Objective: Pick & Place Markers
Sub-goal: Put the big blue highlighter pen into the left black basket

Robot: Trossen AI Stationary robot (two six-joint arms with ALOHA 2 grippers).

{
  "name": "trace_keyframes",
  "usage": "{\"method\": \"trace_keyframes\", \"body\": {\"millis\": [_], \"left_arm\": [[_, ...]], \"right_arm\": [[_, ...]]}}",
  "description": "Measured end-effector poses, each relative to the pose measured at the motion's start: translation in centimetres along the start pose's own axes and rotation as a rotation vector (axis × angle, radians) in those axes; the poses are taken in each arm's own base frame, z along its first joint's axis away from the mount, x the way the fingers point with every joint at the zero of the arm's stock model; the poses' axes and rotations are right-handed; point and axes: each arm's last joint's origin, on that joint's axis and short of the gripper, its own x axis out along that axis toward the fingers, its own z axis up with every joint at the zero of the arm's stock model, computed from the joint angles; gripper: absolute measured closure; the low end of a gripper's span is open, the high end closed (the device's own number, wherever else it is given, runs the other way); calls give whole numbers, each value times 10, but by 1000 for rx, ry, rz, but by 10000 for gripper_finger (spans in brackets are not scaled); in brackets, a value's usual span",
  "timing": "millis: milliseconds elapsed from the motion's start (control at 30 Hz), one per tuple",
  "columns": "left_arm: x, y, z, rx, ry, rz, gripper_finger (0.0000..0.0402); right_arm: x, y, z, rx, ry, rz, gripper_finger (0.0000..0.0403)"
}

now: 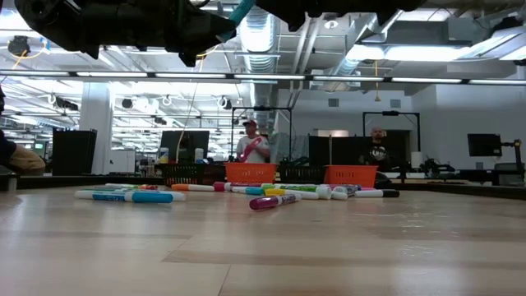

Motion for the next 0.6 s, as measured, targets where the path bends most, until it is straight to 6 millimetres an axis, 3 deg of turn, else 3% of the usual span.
{"method": "trace_keyframes", "body": {"millis": [600], "left_arm": [[0,2,0,-12,3,55,321]], "right_arm": [[-14,-29,-16,84,94,-71,158]]}}
